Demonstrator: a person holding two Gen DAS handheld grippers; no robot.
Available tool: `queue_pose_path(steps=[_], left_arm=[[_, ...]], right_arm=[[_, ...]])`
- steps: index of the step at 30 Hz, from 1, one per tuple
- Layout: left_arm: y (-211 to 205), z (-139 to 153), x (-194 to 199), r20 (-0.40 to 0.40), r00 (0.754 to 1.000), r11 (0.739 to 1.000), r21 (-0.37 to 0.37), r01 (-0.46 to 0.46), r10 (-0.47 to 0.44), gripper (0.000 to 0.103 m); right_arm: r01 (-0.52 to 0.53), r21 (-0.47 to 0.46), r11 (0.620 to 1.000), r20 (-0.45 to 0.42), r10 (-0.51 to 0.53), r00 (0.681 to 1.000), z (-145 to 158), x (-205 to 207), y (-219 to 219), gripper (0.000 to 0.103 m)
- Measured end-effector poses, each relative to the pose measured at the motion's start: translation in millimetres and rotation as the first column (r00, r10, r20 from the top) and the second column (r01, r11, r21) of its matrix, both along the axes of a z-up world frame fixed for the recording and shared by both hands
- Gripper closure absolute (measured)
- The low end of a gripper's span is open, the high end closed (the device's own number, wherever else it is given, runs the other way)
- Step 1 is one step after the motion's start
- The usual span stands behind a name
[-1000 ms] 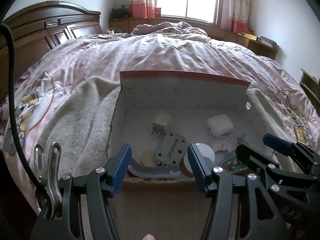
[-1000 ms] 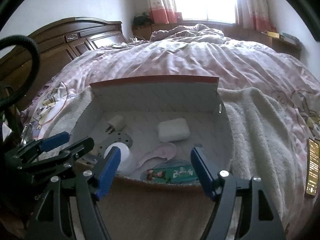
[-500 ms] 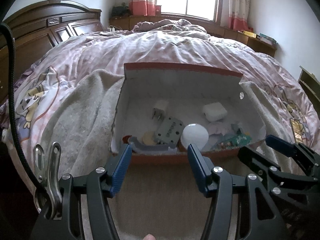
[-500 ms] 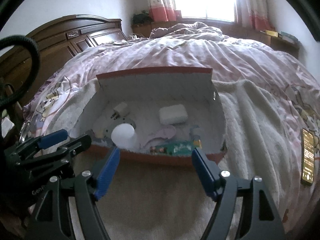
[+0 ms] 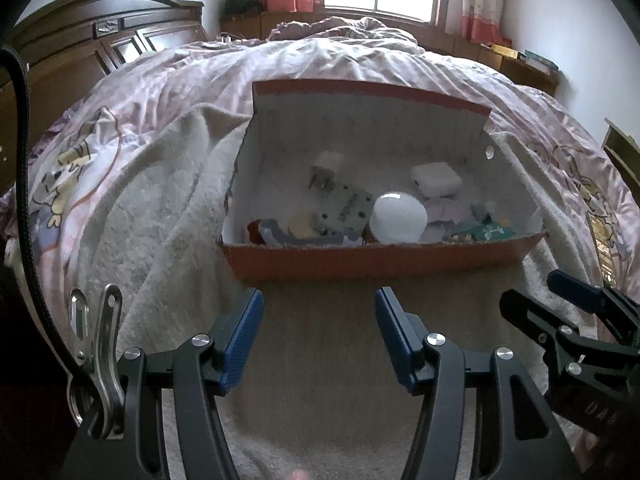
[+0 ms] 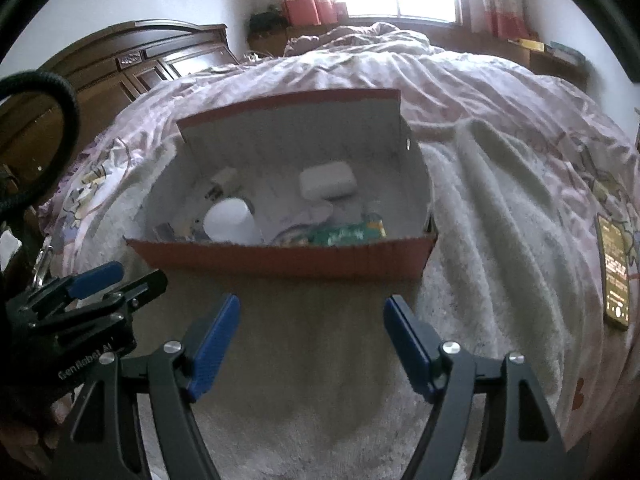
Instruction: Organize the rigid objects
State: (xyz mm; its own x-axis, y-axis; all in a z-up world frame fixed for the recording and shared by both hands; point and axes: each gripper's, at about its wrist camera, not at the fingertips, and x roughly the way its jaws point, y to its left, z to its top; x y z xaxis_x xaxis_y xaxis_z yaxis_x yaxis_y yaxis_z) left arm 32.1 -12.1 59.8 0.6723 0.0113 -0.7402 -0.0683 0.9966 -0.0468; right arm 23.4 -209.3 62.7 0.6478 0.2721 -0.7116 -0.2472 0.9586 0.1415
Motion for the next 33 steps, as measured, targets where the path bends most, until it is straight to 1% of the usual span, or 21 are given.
queue_pose_path(steps=[8,17,25,29,33], left_arm=[[-2.2,-14.2,2.5,-0.022,1.0,1.0,0.012,0.011,-0.011,0.044],[-6.0,-29.0,7.7,-0.034,0.999,1.0,0.013,0.023,-0.022,0.044],[-0.4,-40.2,13.5,-0.062,0.998,1.0,0.002,-0.001,0.001,0.044],[-1.3,-42.2,14.6,-0.064,0.998,1.0,0.008,0.002,-0.002,0.044],[-1.1,-43.5,15.8,-0.063,0.998,1.0,0.016,0.005,-0.004,0.044]], right_arm=[[0.021,-0.025,0.999,-0.02,-0.021,1.0,-12.8,0.8,0.6,0.025],[0.049,-0.076,0.996,-0.029,-0.052,0.998,-23.6,4.7,2.6,0.025],[0.051,-0.083,0.995,-0.058,-0.056,0.997,-34.2,10.1,4.9,0.025],[0.056,-0.087,0.995,-0.083,-0.064,0.995,-41.5,13.0,5.5,0.025],[0.058,-0.094,0.994,-0.082,-0.065,0.994,-43.9,13.7,5.8,0.024]])
